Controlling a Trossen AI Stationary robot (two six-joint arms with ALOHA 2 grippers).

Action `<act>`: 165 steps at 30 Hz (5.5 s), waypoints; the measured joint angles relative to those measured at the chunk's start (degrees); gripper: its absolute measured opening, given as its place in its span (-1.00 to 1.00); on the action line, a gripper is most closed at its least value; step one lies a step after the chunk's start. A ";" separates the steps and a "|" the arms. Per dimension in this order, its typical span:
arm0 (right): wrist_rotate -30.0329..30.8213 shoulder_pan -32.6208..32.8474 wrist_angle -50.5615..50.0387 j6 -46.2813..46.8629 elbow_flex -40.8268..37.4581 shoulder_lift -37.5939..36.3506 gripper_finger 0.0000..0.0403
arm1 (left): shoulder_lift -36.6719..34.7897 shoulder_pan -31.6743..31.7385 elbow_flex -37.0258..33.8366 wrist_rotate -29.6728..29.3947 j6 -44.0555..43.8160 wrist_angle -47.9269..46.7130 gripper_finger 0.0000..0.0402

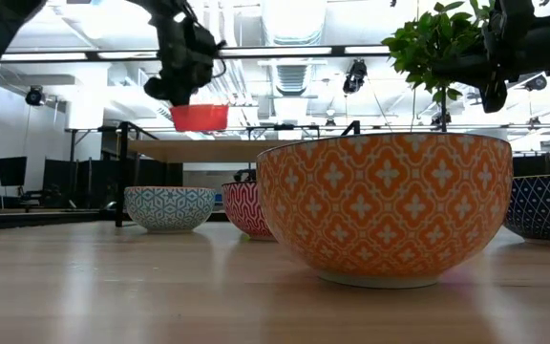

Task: Place and stack bowls onto a shelf
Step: Put the transparent orange bowl on the shelf, then stack the transparent violet bowl on top of the transparent orange bowl on the shelf

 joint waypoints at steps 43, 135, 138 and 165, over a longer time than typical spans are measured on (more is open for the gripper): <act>0.17 0.02 -1.05 4.06 -0.17 0.59 -0.91 | -5.53 -11.18 -1.41 2.36 10.17 9.18 -0.74; -8.92 13.93 -45.76 -1.70 58.96 79.92 -0.81 | -78.06 -34.67 -86.44 0.73 11.95 99.25 -0.79; -10.17 12.48 -45.70 -2.21 59.41 79.91 -0.66 | -78.06 -34.67 -86.44 0.73 11.95 99.27 -0.79; -10.62 11.85 -39.65 -11.03 56.22 83.62 -0.49 | -77.93 -34.67 -86.42 0.71 13.04 98.94 -0.79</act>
